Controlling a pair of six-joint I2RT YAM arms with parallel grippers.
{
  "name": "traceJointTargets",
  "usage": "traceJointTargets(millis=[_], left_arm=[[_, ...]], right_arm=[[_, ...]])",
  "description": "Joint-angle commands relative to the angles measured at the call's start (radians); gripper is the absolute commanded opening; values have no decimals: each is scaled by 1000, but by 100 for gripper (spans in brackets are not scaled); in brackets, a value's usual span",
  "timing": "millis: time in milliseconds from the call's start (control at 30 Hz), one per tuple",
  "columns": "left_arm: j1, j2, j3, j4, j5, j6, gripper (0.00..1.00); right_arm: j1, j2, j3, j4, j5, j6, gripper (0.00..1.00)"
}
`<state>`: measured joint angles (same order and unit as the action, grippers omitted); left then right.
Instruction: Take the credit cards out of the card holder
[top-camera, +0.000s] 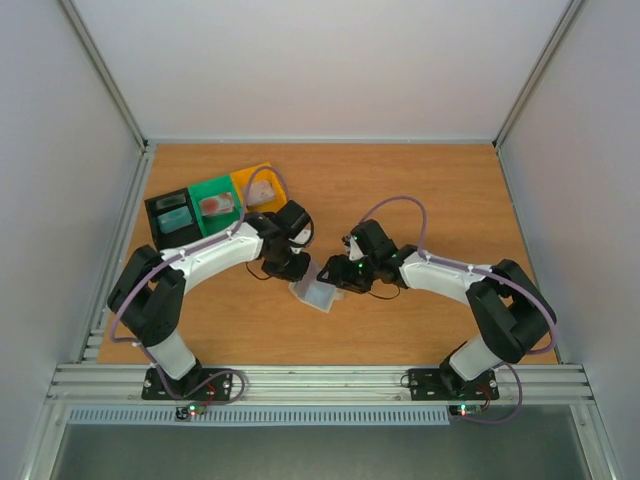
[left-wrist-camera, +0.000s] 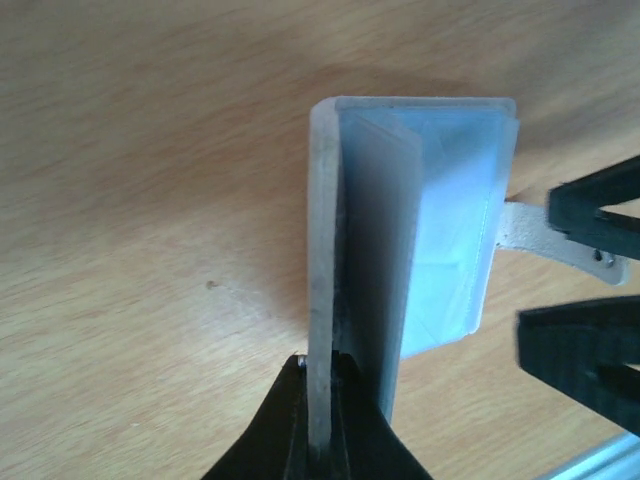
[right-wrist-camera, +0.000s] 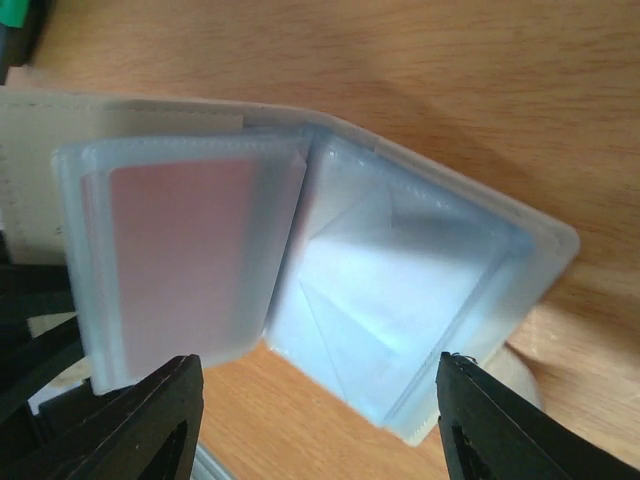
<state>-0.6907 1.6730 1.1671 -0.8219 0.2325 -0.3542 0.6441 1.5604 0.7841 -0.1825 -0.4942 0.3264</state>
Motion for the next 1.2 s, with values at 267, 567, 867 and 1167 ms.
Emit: traceJointTargets(millis=[267,567,867,1167], left_arm=[[-105,13,69,-124,-229,6,0],[-121,34,66,-117,-262,-14,0],[-100,36,-10,-22,-218,-15,0],[-25,8,-136,120,-30,-33,0]], right_arm=[[36,72,-46,277,-118,118,55],[36,16,-100,250,-68,148,60],[36,-55,-149,230,-38,156,56],[73,-199,11,-328,351,27,44]])
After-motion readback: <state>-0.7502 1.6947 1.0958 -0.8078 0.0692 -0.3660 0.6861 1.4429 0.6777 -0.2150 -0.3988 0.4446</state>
